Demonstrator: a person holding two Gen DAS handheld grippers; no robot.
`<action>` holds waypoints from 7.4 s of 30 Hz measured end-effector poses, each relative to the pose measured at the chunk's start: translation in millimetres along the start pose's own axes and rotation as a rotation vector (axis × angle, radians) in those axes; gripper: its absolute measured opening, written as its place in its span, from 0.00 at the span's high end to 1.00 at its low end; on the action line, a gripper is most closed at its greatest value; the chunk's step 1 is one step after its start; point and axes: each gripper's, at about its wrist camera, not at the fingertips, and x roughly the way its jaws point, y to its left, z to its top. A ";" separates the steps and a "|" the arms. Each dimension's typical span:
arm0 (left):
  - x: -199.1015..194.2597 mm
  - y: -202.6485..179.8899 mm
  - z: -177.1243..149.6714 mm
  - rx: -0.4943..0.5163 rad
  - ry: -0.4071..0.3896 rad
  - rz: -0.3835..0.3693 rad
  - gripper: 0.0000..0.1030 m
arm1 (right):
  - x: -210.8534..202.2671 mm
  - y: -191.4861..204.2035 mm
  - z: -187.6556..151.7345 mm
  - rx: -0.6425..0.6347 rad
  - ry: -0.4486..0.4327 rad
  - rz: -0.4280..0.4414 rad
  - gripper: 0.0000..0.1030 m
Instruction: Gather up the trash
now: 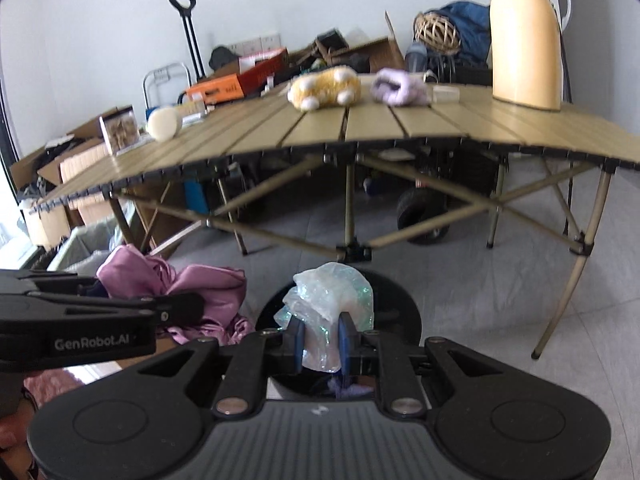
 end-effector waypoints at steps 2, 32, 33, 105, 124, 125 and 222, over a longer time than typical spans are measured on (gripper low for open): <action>5.0 0.1 -3.3 0.000 0.029 0.012 0.52 | 3.1 0.4 -3.4 0.001 0.026 -0.005 0.84; 68.3 3.6 -30.9 -0.002 0.318 0.090 0.52 | 52.7 -20.6 -32.6 0.080 0.259 -0.079 0.84; 69.6 2.1 -31.0 -0.001 0.327 0.085 0.52 | 52.8 -21.9 -32.6 0.082 0.258 -0.085 0.84; 156.0 -42.5 54.9 -0.066 0.376 0.080 0.00 | 66.4 -87.0 -3.1 0.197 0.182 -0.253 0.84; 147.2 -46.1 56.2 -0.022 0.346 0.104 0.00 | 66.0 -86.3 -3.1 0.192 0.181 -0.253 0.84; 146.4 -45.9 56.4 -0.021 0.344 0.104 0.00 | 66.0 -86.3 -3.1 0.192 0.181 -0.253 0.84; 78.5 93.4 66.5 -0.244 0.210 0.262 0.00 | 140.2 11.4 52.3 -0.029 0.193 -0.107 0.00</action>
